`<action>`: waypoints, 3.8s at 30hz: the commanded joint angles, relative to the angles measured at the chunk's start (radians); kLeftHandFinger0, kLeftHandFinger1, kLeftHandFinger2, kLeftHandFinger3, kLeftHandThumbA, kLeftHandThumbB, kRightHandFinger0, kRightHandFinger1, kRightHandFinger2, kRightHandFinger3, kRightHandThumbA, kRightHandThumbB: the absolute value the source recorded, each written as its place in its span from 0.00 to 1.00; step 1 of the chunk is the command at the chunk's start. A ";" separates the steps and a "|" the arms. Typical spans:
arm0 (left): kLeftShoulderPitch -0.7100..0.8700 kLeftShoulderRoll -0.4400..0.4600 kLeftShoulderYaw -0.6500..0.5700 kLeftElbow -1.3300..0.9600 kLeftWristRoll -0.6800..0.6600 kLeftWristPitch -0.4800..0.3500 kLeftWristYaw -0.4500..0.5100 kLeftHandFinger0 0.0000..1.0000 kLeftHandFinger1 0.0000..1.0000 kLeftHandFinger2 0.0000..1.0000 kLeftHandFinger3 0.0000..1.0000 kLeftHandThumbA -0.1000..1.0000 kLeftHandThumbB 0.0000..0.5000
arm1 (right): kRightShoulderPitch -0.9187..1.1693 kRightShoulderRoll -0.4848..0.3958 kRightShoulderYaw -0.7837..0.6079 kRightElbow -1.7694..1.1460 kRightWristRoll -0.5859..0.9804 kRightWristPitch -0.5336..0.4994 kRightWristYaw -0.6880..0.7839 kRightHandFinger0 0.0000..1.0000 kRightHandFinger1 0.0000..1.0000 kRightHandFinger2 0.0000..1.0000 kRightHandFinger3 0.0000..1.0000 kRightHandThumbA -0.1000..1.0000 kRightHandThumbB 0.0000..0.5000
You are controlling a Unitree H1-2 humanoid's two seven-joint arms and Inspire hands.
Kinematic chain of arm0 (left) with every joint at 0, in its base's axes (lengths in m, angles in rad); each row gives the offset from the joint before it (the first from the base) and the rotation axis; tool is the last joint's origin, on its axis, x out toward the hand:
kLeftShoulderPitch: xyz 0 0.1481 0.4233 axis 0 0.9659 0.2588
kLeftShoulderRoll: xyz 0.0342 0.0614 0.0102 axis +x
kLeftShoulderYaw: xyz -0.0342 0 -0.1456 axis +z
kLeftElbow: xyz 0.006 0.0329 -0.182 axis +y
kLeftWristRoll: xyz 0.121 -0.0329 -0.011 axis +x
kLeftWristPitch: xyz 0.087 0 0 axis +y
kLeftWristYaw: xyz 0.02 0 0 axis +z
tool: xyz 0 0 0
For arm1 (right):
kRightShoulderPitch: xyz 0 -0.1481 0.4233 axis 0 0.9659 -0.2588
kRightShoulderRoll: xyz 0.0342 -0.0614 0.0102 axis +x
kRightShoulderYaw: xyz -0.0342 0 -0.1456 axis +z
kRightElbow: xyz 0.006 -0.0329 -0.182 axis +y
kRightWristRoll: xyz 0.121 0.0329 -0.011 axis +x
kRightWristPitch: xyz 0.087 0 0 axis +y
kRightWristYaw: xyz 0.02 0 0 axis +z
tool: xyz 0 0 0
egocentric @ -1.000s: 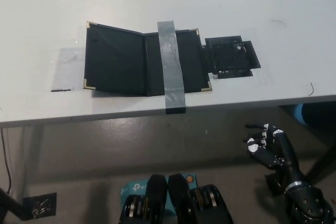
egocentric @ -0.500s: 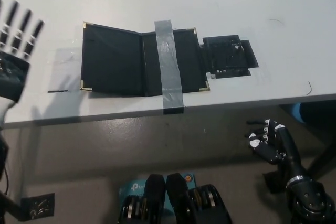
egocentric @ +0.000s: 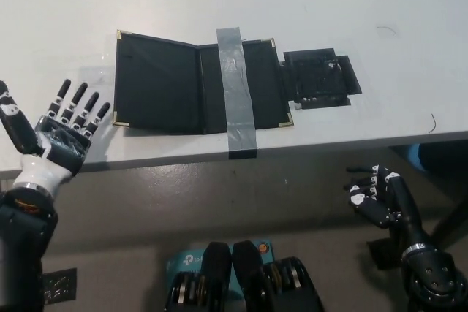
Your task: The robot uses its left hand to push the cover of the diary kept in the middle of the desk towards the right to close it
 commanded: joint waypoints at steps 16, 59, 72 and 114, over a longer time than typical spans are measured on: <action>-0.118 0.080 -0.160 0.129 0.387 0.023 -0.029 1.00 1.00 1.00 1.00 1.00 0.48 | -0.053 -0.002 0.004 -0.047 -0.023 0.032 -0.004 0.31 0.34 0.44 0.61 0.42 0.08; -0.269 -0.045 -0.708 0.092 1.026 0.028 -0.115 1.00 1.00 1.00 1.00 1.00 0.71 | -0.049 -0.015 0.014 -0.067 -0.020 0.054 0.014 0.25 0.31 0.42 0.62 0.42 0.10; -0.489 0.158 -1.395 0.032 1.972 -0.047 -0.186 1.00 1.00 1.00 1.00 1.00 0.64 | -0.019 -0.017 0.014 -0.087 0.002 0.063 0.035 0.28 0.34 0.43 0.60 0.41 0.11; -0.238 -0.175 -0.508 -0.736 0.758 0.028 -0.074 1.00 1.00 1.00 1.00 1.00 0.13 | -0.018 -0.062 0.079 -0.056 -0.002 0.045 0.002 0.38 0.39 0.45 0.67 0.43 0.13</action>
